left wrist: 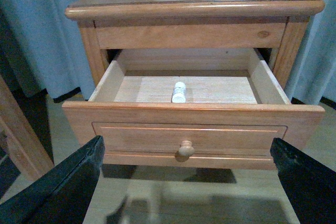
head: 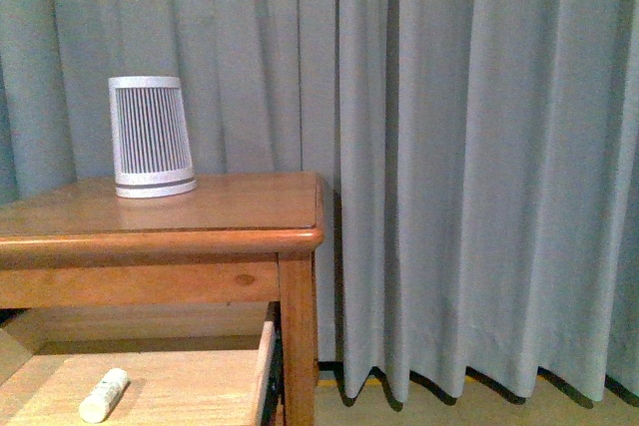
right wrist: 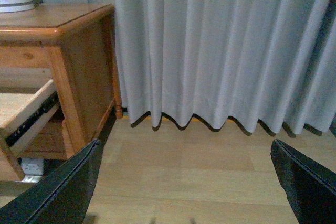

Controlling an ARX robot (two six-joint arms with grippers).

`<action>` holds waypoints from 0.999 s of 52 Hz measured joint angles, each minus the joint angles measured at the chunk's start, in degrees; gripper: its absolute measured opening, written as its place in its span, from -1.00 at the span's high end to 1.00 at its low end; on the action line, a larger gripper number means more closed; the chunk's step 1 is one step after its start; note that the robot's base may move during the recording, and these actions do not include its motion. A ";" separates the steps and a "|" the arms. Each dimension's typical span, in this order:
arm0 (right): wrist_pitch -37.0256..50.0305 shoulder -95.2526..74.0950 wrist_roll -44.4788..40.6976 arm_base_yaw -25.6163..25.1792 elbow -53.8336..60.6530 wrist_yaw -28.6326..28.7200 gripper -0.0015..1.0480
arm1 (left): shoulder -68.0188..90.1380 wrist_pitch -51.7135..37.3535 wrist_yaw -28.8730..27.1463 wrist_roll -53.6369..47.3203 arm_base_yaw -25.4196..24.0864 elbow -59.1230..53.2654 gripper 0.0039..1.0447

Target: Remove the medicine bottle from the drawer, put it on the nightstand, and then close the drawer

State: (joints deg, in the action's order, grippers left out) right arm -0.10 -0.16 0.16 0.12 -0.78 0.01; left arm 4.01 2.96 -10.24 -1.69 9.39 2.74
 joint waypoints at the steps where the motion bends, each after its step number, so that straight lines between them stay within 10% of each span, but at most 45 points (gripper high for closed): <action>1: 0.00 0.00 0.00 0.00 0.00 -0.02 -0.87 | -0.72 -0.70 2.67 0.13 -1.22 -0.33 -0.81; 7: 0.00 0.00 0.00 0.00 0.00 -0.07 -0.87 | -3.45 -2.62 9.16 0.98 -8.46 -2.05 -0.41; 25: 0.00 0.00 0.00 0.00 0.00 -0.02 -0.87 | -3.65 -2.62 10.08 1.46 -9.03 -2.16 0.95; 46: 0.00 0.00 0.00 0.00 0.00 -0.02 -0.87 | -3.65 -2.62 10.05 1.40 -9.03 -2.16 0.94; 52: 0.00 0.00 0.00 0.00 0.00 -0.02 -0.87 | -3.65 -2.62 10.05 1.53 -9.03 -2.16 0.58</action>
State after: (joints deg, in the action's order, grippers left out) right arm -0.10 -0.16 0.16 0.12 -0.78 -0.01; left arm 0.36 0.34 -0.19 -0.16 0.36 0.58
